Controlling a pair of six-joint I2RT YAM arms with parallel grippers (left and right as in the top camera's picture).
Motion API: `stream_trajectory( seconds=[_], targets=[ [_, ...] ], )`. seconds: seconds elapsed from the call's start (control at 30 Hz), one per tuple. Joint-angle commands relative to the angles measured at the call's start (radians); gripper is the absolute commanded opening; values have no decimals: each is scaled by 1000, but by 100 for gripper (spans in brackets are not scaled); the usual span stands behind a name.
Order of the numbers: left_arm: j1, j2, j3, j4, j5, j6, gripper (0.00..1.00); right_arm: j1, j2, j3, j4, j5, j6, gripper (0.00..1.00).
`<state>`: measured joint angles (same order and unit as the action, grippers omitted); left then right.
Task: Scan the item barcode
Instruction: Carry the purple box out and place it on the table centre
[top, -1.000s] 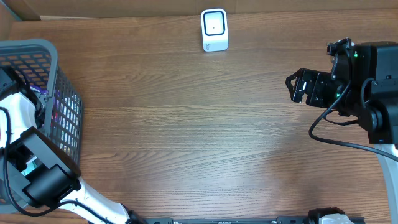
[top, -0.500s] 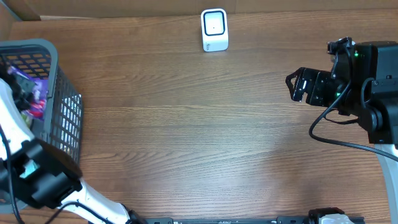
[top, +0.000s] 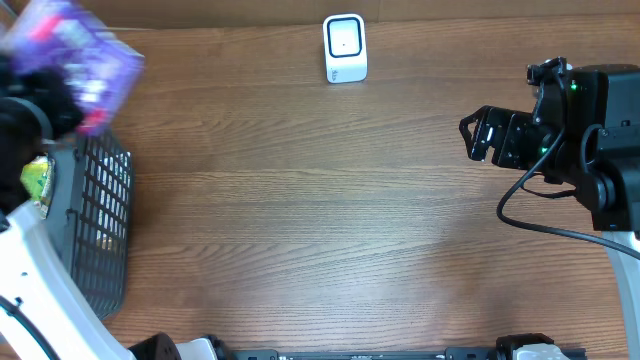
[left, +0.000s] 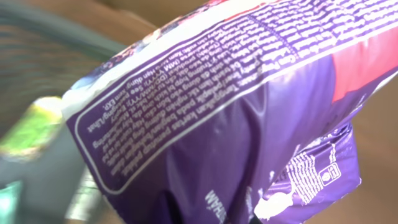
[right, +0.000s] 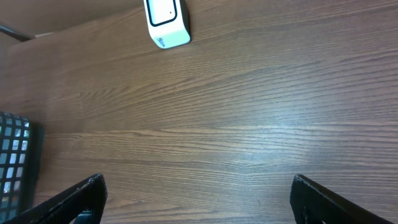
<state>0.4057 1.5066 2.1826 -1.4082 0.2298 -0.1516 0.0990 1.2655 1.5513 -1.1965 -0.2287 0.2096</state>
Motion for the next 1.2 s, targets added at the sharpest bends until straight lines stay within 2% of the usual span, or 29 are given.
stream_trajectory(
  seconds=[0.0,0.13,0.3,0.63,0.9,1.03,1.17],
  targets=[
    [-121,40,-18,-50,111,138,4,4,-1,21,5,3,-1,95],
    [-272,79,-82,-118,109,204,4,4,-1,21,5,3,-1,95],
    [-407,161,-236,-113,109,219,4,4,-1,21,5,2,-1,95],
    [-607,402,-526,28,155,216,4,4,0,21,5,2,-1,95],
    [-668,615,-572,82,147,191,4,4,8,21,1,2,-1,96],
    [-670,631,-571,92,145,170,5,4,18,21,-4,2,-1,96],
    [-671,621,-554,99,151,170,10,4,30,21,-11,2,-1,96]
  ],
)
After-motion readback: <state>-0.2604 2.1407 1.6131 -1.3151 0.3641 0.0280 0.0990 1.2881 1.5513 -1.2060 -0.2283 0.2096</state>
